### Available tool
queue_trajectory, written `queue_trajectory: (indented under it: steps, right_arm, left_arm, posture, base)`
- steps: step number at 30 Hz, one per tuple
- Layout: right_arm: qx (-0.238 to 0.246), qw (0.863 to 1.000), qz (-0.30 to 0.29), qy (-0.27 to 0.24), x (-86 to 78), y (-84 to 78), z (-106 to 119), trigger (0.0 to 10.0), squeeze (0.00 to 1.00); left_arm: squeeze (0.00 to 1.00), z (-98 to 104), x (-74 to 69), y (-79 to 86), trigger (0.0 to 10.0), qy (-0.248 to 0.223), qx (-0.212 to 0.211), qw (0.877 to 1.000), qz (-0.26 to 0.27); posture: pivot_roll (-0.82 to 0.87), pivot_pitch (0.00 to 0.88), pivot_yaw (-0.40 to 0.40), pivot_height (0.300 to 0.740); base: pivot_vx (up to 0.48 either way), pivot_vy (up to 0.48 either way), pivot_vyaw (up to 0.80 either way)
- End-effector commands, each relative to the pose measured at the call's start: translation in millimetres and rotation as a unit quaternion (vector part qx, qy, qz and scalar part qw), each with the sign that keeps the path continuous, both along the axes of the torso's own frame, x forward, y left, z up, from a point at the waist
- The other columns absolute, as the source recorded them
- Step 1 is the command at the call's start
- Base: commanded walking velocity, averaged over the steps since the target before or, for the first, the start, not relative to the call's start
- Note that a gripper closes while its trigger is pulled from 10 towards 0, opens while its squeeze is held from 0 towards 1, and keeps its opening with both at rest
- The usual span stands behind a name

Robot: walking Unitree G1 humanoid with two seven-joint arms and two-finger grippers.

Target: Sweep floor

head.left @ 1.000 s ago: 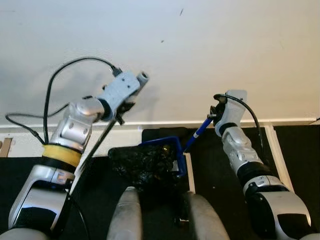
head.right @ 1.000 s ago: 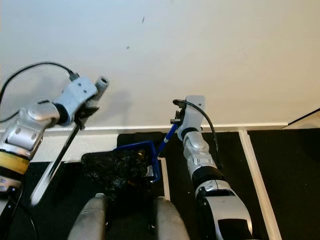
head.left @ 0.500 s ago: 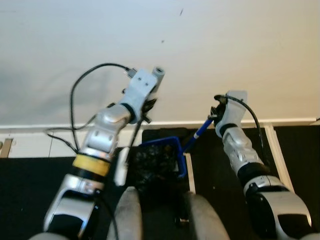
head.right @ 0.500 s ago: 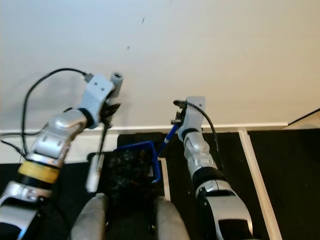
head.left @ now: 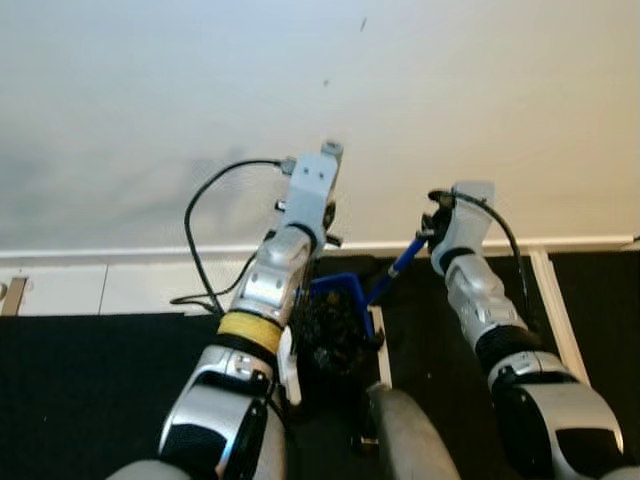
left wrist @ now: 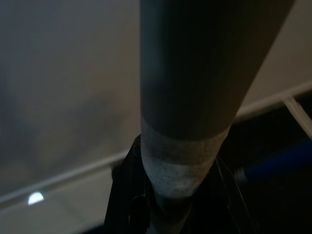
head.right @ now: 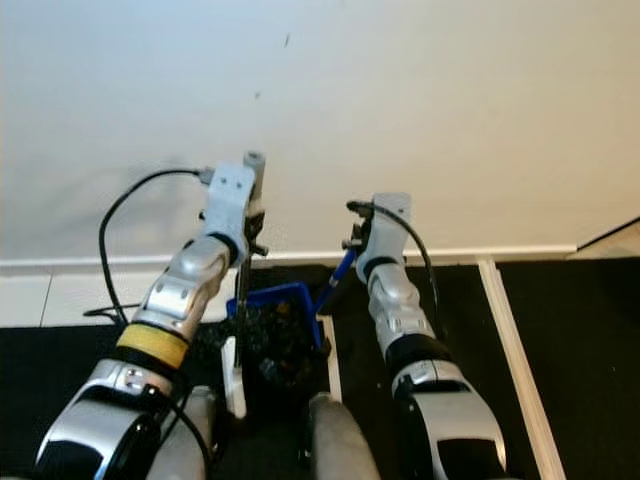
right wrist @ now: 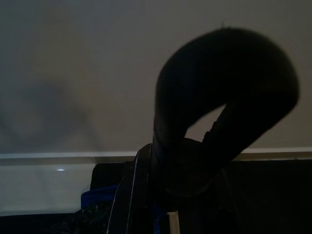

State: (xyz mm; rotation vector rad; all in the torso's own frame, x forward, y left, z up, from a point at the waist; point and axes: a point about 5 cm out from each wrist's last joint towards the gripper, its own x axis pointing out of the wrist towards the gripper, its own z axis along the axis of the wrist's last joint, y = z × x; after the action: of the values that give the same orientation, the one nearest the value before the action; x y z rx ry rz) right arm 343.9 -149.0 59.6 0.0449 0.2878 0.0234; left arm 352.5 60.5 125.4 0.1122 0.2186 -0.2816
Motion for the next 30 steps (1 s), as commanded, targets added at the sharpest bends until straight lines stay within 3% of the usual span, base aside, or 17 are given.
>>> queue_trajectory:
  steps: [1,9,12,15,18,23,30]
  right_arm:
    - [-0.031,0.991,-0.012,0.129,-36.3,-11.5,-52.6,10.0,0.00]
    - [-0.026,0.992,-0.009,0.126,-38.0,-9.8,-53.8,10.0,0.00]
    - [-0.024,0.991,-0.008,0.128,-39.9,-9.1,-55.6,10.0,0.00]
    - [-0.023,0.991,-0.008,0.130,-41.1,-9.0,-56.8,10.0,0.00]
    - [-0.024,0.991,-0.003,0.132,-41.8,-7.5,-57.7,10.0,0.00]
    - [-0.024,0.991,0.008,0.129,-42.0,-3.0,-57.6,10.0,0.00]
    - [-0.022,0.991,0.004,0.129,-43.2,-3.4,-58.4,10.0,0.00]
  left_arm:
    - [0.00,7.2,0.2,-15.6,10.0,-0.029,-0.016,0.999,-0.002]
    - [0.00,9.4,6.1,-11.9,10.0,-0.059,0.015,0.998,0.001]
    - [0.00,3.6,10.0,9.0,10.0,-0.045,0.082,0.996,0.005]
    - [0.00,8.3,14.8,23.4,10.0,-0.067,0.090,0.993,0.030]
    - [0.00,13.9,16.7,22.0,10.0,-0.083,0.054,0.994,0.044]
    - [0.00,12.4,12.9,-0.2,10.0,-0.086,0.007,0.996,0.033]
    - [0.00,1.7,4.8,-23.4,10.0,-0.043,-0.040,0.998,0.024]
  posture:
    - [0.06,0.218,-0.108,0.740]
    - [0.06,0.215,-0.099,0.740]
    - [0.06,0.217,-0.095,0.740]
    - [0.07,0.218,-0.097,0.740]
    - [0.07,0.218,-0.097,0.740]
    - [0.07,0.213,-0.106,0.740]
    - [0.07,0.211,-0.099,0.740]
  base:
    - [0.000,0.000,0.00]
    - [0.000,0.000,0.00]
    - [0.000,0.000,0.00]
    - [0.000,0.000,0.00]
    - [0.000,0.000,0.00]
    - [0.000,0.000,0.00]
    - [0.000,0.000,0.00]
